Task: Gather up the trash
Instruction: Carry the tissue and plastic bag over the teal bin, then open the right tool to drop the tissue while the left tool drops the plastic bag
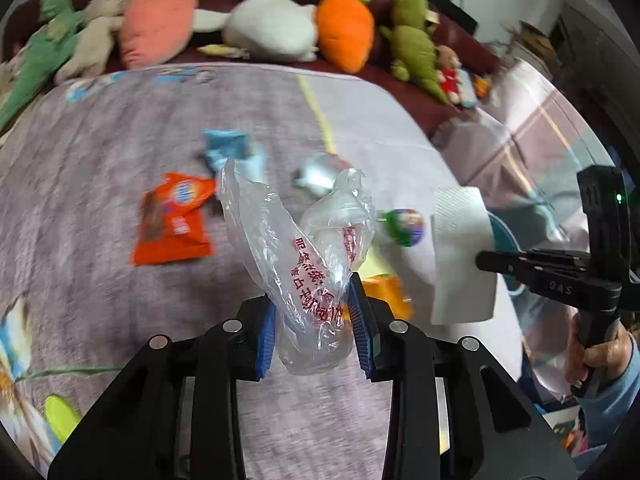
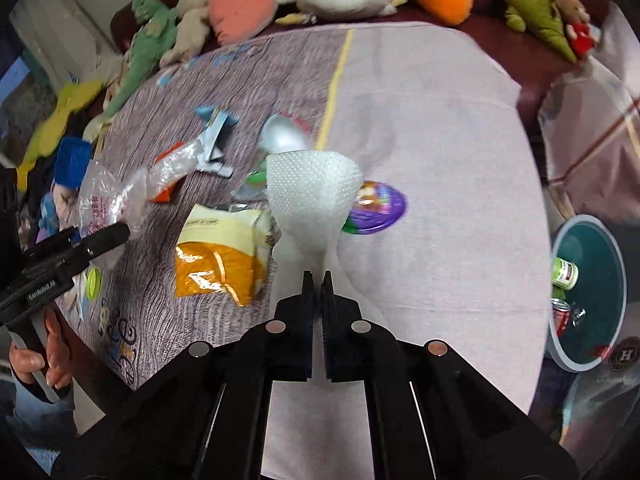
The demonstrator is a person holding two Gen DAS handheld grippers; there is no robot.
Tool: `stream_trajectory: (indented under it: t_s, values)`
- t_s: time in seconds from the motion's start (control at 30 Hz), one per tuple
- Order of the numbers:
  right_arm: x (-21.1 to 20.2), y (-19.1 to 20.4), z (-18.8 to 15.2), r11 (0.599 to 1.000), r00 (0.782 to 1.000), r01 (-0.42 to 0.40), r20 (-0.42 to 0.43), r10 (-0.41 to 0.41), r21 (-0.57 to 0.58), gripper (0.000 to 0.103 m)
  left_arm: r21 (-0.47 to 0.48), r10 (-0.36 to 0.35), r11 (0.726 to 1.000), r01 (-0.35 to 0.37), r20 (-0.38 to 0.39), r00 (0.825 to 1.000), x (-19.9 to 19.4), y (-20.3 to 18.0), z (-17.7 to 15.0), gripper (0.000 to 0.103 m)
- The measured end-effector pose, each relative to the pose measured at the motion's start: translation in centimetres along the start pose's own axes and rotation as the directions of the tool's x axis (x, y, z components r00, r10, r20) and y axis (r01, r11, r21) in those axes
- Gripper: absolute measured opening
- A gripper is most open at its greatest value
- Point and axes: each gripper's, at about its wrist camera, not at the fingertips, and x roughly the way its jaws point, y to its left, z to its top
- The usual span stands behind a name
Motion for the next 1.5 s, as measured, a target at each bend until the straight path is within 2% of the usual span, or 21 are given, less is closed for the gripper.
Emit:
stream_trajectory:
  t_s: [0.27, 0.47, 0.67, 0.93, 1.2, 1.5]
  values:
    - [-2.9, -5.6, -0.4, 0.995, 0.997, 0.014, 0.072, -0.021, 0.098, 0.004, 0.087, -0.105, 0.99, 0.109, -0.05, 0.993, 4.1, -7.0, 1.9, 0.034]
    - [-5.9, -12.2, -1.2, 0.978, 0.988, 0.044, 0.136, -0.073, 0.203, 0.004, 0.176, -0.151, 0.97, 0.168, -0.107, 0.983, 7.7, -13.7, 2.8, 0.034]
    - [-8.7, -20.3, -3.1, 0.942, 0.973, 0.087, 0.177, -0.15, 0.323, 0.004, 0.256, -0.182, 0.94, 0.225, -0.181, 0.967, 12.2, -20.9, 3.7, 0.034]
    - [-10.6, -29.6, -5.7, 0.883, 0.957, 0.113, 0.188, -0.219, 0.455, 0.004, 0.345, -0.179, 0.9, 0.268, -0.268, 0.947, 17.9, -30.0, 4.6, 0.034]
    - [-7.6, -34.4, -7.0, 0.855, 0.971, 0.092, 0.143, -0.19, 0.51, 0.004, 0.369, -0.156, 0.887, 0.279, -0.329, 0.931, 22.2, -33.8, 4.4, 0.034]
    - [-4.0, -37.4, -8.3, 0.834, 0.986, 0.083, 0.077, -0.148, 0.546, 0.008, 0.353, -0.15, 0.891, 0.287, -0.369, 0.917, 25.5, -35.0, 4.4, 0.034]
